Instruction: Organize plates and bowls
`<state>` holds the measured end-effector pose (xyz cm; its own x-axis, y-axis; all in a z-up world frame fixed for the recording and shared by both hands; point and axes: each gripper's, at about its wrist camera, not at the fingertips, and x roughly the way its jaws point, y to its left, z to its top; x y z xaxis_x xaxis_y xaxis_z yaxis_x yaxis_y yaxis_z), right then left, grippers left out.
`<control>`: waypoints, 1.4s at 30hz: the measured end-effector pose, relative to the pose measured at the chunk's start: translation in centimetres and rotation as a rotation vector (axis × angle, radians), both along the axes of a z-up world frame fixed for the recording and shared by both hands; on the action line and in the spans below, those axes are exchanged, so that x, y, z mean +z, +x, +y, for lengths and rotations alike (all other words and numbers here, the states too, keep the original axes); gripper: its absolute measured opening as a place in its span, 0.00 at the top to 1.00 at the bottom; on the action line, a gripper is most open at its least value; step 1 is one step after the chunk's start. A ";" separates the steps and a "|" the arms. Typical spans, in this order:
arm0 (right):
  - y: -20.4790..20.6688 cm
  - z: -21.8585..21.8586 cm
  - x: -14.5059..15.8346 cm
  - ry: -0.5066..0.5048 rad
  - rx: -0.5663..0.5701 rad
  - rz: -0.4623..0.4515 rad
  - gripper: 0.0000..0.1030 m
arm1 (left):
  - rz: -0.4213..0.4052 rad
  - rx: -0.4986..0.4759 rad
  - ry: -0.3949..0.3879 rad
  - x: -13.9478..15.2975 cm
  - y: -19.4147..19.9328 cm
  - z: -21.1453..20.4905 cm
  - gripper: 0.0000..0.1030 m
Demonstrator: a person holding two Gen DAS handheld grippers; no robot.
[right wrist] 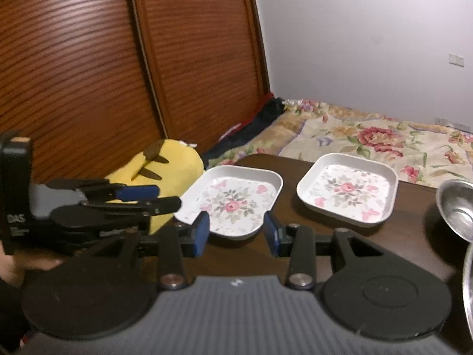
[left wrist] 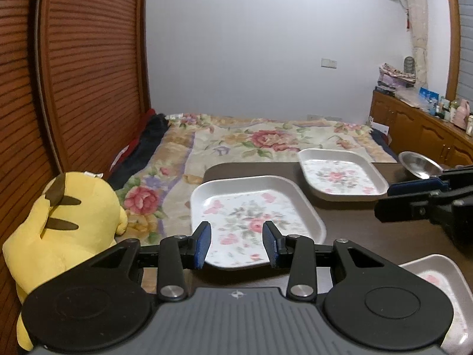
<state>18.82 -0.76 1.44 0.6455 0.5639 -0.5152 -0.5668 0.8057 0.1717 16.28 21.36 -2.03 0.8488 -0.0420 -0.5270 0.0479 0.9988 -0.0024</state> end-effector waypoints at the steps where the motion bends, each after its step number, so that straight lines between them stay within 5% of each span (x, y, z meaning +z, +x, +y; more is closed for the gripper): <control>1: 0.7 0.3 -0.1 -0.006 0.003 0.011 0.60 | 0.009 0.002 -0.004 -0.3 0.5 0.4 0.61; 15: 8.2 1.6 -3.7 0.015 -0.037 0.202 0.61 | 0.082 0.001 -0.071 -3.5 6.1 4.0 0.61; 28: 9.7 2.5 -5.1 0.011 -0.034 0.223 0.73 | 0.101 -0.023 -0.102 -4.7 8.0 4.4 0.71; 35: 10.2 2.8 -5.7 0.002 -0.019 0.240 0.81 | 0.102 -0.025 -0.112 -4.5 7.8 4.7 0.89; 42: 10.2 2.9 -5.7 -0.027 -0.004 0.252 0.87 | 0.121 -0.032 -0.100 -4.1 7.2 4.2 0.89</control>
